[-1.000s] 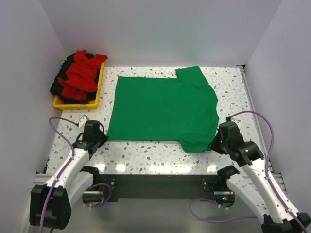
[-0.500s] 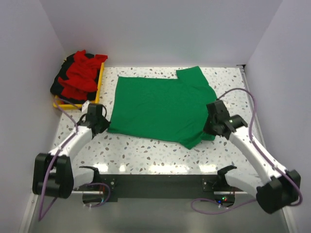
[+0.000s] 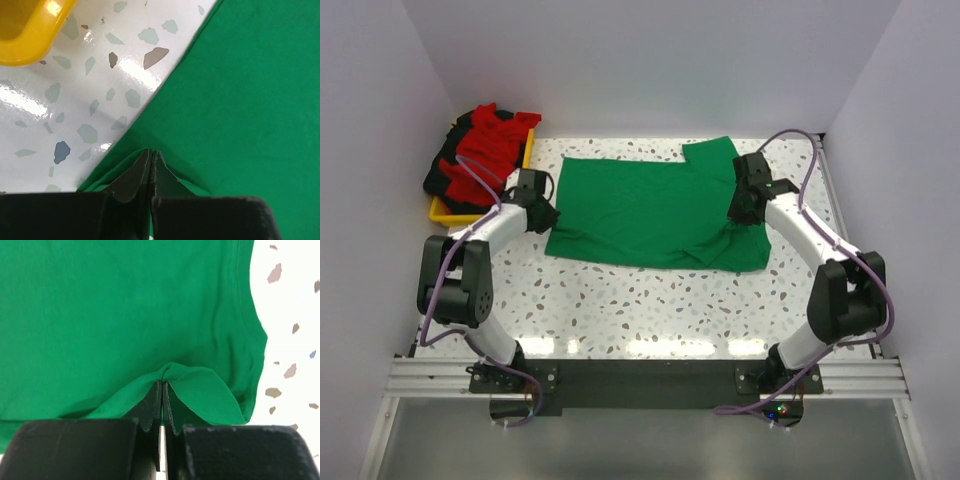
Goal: Fold and stack the t-shirts
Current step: Fold the tshirt
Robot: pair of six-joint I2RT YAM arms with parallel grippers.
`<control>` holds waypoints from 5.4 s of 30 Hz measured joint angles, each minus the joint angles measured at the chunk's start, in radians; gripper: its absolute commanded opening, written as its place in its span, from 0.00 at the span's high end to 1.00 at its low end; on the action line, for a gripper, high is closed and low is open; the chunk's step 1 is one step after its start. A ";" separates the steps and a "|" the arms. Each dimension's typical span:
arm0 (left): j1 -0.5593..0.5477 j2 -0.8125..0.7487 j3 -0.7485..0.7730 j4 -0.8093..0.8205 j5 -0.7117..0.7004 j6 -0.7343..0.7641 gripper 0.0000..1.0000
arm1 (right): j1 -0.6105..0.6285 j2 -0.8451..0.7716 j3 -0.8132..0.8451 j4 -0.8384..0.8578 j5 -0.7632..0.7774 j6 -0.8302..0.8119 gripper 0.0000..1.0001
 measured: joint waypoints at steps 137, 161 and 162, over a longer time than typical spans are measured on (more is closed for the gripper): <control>-0.131 -0.083 -0.185 0.182 0.086 0.039 0.67 | -0.043 0.375 0.058 0.465 -0.358 0.146 0.92; -0.131 -0.083 -0.152 0.179 0.094 0.039 0.66 | 0.000 0.354 0.206 0.297 -0.306 -0.025 0.54; -0.131 -0.082 -0.137 0.180 0.095 0.039 0.66 | -0.004 0.311 0.171 0.286 -0.290 -0.023 0.54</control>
